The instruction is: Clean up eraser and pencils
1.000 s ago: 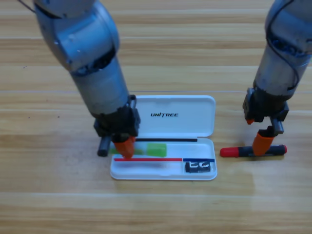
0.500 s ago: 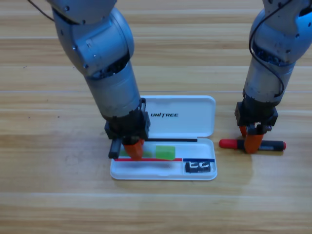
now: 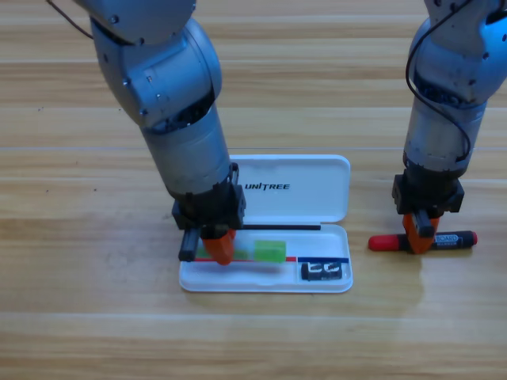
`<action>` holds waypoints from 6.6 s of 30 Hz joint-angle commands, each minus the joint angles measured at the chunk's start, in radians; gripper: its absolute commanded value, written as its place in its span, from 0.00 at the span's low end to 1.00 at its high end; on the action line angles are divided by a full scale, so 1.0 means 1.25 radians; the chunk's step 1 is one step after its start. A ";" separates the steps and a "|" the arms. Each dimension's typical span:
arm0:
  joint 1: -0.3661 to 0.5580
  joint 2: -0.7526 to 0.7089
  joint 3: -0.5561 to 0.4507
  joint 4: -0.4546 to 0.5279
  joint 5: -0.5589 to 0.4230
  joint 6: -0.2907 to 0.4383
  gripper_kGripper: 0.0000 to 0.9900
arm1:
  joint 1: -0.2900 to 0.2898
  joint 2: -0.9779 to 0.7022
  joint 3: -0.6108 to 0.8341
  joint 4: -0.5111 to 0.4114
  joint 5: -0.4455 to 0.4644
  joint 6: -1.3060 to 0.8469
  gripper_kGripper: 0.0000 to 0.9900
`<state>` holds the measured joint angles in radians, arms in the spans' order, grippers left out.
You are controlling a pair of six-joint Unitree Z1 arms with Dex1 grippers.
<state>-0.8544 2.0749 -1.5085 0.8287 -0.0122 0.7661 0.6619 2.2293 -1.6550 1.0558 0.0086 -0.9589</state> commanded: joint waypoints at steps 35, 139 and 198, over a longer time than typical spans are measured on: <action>0.470 -0.229 0.025 0.011 -0.131 0.155 1.00 | 0.208 0.041 -0.296 0.152 0.063 0.152 0.00; 0.309 0.144 -0.284 0.158 -0.465 0.165 0.00 | 0.192 -0.713 0.370 -0.389 0.378 0.442 0.98; 0.245 0.172 -0.150 0.122 -0.492 0.179 0.00 | 0.192 -0.657 0.363 -0.393 0.399 0.444 0.98</action>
<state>-0.5031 2.2951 -1.7379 0.9940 -0.6149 0.9869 0.9213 1.3732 -1.2254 0.5819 0.4862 -0.4160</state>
